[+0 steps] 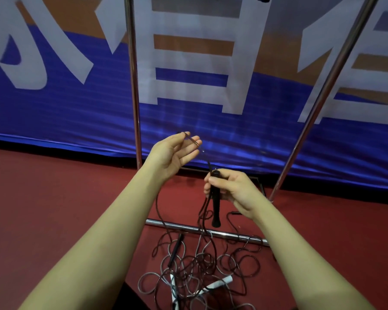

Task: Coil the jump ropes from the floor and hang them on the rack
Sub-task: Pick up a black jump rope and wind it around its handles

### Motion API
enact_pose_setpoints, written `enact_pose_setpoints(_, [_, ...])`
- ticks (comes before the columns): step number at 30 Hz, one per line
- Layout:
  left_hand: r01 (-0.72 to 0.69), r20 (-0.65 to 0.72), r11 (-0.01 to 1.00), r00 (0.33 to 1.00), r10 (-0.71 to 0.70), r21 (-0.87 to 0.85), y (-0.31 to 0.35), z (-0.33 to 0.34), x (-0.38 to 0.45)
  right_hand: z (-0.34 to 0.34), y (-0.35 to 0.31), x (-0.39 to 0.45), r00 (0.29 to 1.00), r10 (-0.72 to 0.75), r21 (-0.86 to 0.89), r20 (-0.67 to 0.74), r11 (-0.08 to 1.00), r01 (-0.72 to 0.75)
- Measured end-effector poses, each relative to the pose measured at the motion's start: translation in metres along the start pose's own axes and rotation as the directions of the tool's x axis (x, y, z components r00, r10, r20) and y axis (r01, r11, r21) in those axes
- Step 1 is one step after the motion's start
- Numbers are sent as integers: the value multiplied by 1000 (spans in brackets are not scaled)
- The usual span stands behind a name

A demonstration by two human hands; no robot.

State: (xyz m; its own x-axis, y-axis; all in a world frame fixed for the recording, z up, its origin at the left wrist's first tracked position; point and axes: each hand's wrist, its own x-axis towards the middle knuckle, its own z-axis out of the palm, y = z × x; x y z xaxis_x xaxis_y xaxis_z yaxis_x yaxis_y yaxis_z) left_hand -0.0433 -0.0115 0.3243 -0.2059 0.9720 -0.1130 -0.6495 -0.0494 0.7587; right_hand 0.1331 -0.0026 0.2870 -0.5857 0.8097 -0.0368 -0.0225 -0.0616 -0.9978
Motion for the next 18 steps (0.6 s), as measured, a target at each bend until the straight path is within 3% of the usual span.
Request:
enact_pose_setpoints(3, [138,28,985,989,-142,100,-4,-2,-2,-3,-10,-1,990,-67,147,-122,986,84])
enact_pose_setpoints(7, [253,81,880,947,-310,403,-19,0,-8,-11,-22,-3,960,-86,387,-266,903,188])
enact_pose_setpoints(11, [209,186,753,896,-403,624,-27,0,-16,-17,-24,-4,925,-91,466,-370,843,270])
enact_pose_setpoints(14, [155,266,729,865,-426,666,-34,1,-19,-20,-24,-5,917,-74,499,-391,820,279])
enact_pose_setpoints(18, [39,313,718,883,-351,695,-37,3,-19,-24,-25,-6,927,-60,491,-371,835,251])
